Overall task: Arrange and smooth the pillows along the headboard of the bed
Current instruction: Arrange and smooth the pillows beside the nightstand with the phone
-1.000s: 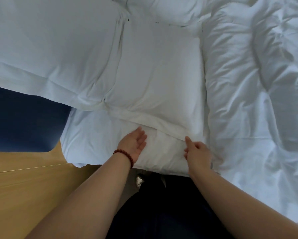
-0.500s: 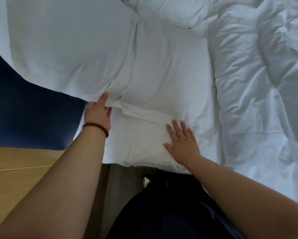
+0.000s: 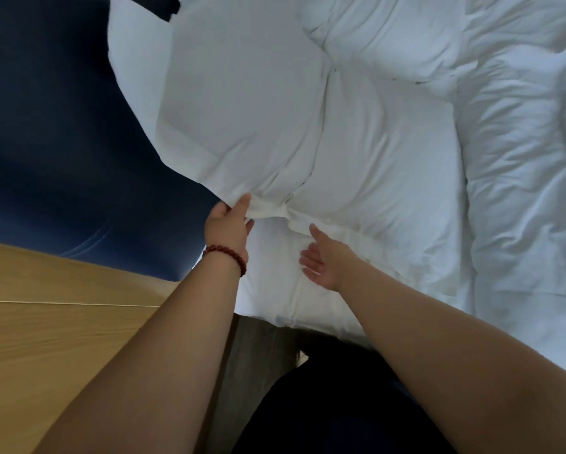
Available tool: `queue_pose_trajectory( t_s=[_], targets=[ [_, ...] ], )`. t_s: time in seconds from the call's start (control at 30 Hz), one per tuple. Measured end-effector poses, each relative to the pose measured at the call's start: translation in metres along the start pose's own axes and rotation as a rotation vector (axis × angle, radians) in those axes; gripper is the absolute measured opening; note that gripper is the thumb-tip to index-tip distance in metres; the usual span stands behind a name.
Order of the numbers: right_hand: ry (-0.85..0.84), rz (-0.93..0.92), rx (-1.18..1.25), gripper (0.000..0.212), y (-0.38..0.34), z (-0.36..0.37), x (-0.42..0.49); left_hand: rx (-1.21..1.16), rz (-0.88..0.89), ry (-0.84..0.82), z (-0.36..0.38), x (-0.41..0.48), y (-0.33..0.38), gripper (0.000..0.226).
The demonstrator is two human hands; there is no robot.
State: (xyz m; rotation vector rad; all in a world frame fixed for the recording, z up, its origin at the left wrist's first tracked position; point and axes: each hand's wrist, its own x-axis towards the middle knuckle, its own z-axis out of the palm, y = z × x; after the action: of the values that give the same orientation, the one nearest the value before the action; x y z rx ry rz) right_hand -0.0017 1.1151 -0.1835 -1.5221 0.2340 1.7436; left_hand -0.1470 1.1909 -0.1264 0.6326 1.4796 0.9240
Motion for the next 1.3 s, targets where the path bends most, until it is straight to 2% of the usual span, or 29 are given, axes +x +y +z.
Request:
queue_pose_trajectory(
  t_s=[0.1, 0.2, 0.23, 0.3, 0.37, 0.5, 0.57, 0.67, 0.77, 0.83, 0.87, 1.0, 1.07, 1.1, 1.17, 1.3],
  targets=[
    [-0.169, 0.051, 0.390, 0.053, -0.006, 0.033, 0.022, 0.024, -0.008, 0.044, -0.002, 0.006, 0.006, 0.021],
    [-0.104, -0.017, 0.595, 0.020, -0.012, 0.054, 0.035, 0.068, 0.021, 0.119, -0.009, 0.009, 0.008, 0.025],
    [-0.047, -0.050, 0.555, 0.015, -0.013, 0.053, 0.037, 0.117, 0.038, 0.162, -0.011, 0.009, 0.009, 0.028],
    [0.025, -0.089, 0.398, 0.019, -0.011, 0.042, 0.038, 0.212, 0.056, 0.227, -0.014, 0.006, 0.009, 0.036],
    [0.027, -0.056, 0.232, 0.028, -0.012, 0.027, 0.033, 0.248, 0.061, 0.236, -0.009, 0.001, 0.011, 0.038],
    [-0.020, -0.014, -0.086, 0.022, -0.029, 0.010, 0.005, 0.227, 0.142, 0.215, -0.005, -0.012, 0.024, 0.028],
    [-0.001, -0.117, -0.199, 0.026, -0.037, 0.007, -0.007, 0.147, 0.161, 0.226, -0.005, -0.019, 0.035, 0.020],
    [0.001, -0.367, -0.414, 0.032, -0.051, 0.007, -0.029, 0.157, 0.067, 0.276, -0.001, -0.029, 0.047, 0.027],
    [-0.033, -0.628, -0.734, 0.035, -0.076, 0.009, -0.057, 0.295, -0.036, 0.127, 0.008, -0.057, 0.060, 0.024],
    [-0.086, -0.762, -0.847, 0.031, -0.101, 0.018, -0.074, 0.509, 0.142, 0.099, 0.017, -0.077, 0.073, 0.020],
    [-0.118, -0.822, -0.883, 0.029, -0.113, 0.024, -0.081, 0.601, 0.277, 0.139, 0.022, -0.085, 0.082, 0.020],
    [-0.310, -1.054, -0.901, 0.017, -0.167, 0.065, -0.112, 0.595, 0.808, 0.317, 0.044, -0.107, 0.133, 0.022],
    [-0.404, -1.158, -0.890, 0.011, -0.192, 0.089, -0.123, 0.709, 1.067, 0.462, 0.048, -0.103, 0.158, 0.028],
    [-0.433, -1.215, -0.895, 0.010, -0.202, 0.100, -0.125, 0.773, 1.142, 0.539, 0.048, -0.098, 0.168, 0.033],
    [-0.474, -1.329, -0.902, 0.009, -0.222, 0.122, -0.126, 0.842, 1.097, 0.632, 0.049, -0.090, 0.186, 0.045],
    [-0.494, -1.536, -0.969, 0.022, -0.258, 0.161, -0.117, 0.858, 0.691, 0.645, 0.054, -0.081, 0.204, 0.070]
  ],
)
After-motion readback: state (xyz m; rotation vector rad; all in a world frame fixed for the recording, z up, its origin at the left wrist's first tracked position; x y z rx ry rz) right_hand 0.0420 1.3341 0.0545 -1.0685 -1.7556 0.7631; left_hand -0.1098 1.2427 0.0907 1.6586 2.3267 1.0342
